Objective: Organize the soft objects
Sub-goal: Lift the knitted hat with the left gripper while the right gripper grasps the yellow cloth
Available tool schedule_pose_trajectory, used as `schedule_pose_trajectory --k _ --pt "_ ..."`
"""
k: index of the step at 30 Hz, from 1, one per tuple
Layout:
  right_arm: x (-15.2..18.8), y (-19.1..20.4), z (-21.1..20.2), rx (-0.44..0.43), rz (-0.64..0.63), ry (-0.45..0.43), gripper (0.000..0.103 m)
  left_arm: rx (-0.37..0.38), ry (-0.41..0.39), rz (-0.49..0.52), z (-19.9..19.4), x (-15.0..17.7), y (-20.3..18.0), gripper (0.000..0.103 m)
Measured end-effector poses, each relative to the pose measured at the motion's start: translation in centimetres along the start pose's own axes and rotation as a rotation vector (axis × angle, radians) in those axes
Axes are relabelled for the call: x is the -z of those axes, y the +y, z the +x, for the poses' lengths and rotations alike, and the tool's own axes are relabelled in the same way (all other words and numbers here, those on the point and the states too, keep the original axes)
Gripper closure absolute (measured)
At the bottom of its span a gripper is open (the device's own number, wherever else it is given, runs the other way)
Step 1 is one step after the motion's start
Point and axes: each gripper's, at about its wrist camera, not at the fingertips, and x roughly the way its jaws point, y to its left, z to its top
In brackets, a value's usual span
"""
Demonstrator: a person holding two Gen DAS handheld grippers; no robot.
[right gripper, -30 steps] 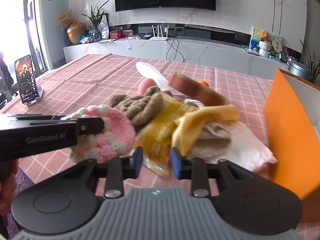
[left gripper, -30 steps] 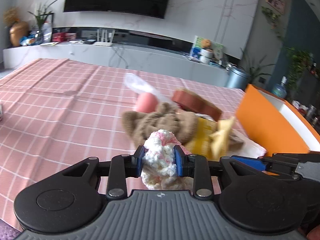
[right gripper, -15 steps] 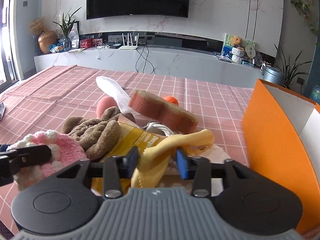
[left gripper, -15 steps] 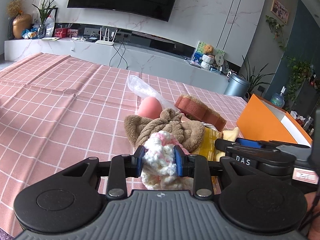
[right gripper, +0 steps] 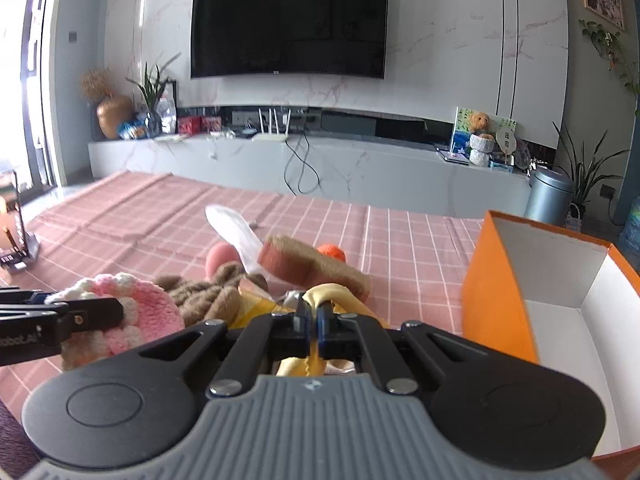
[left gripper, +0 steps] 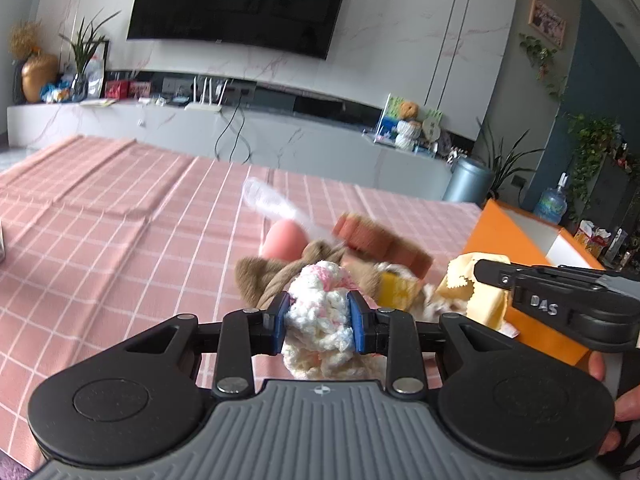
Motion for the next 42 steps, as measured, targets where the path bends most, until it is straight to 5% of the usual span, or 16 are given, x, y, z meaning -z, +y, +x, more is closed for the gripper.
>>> schedule_pose_trajectory --k 9,21,31,42 --pt "-1.6 -3.7 -6.2 -0.028 0.050 -0.060 0.103 0.086 -0.052 0.053 -2.2 -1.6 -4.0 0.068" --pt "-3.9 -8.7 -13.3 0.017 -0.035 -0.094 0.103 0.312 -0.102 0.178 -2.2 -4.7 -12.0 0.068" --pt "-4.0 -14.3 -14.5 0.079 -0.051 0.001 0.103 0.460 -0.081 0.282 1.7 -6.2 -19.1 0.068" --pt "-2.1 -19.5 -8.7 0.099 -0.033 0.236 0.103 0.515 0.095 0.456 9.0 -5.2 -24.9 0.068"
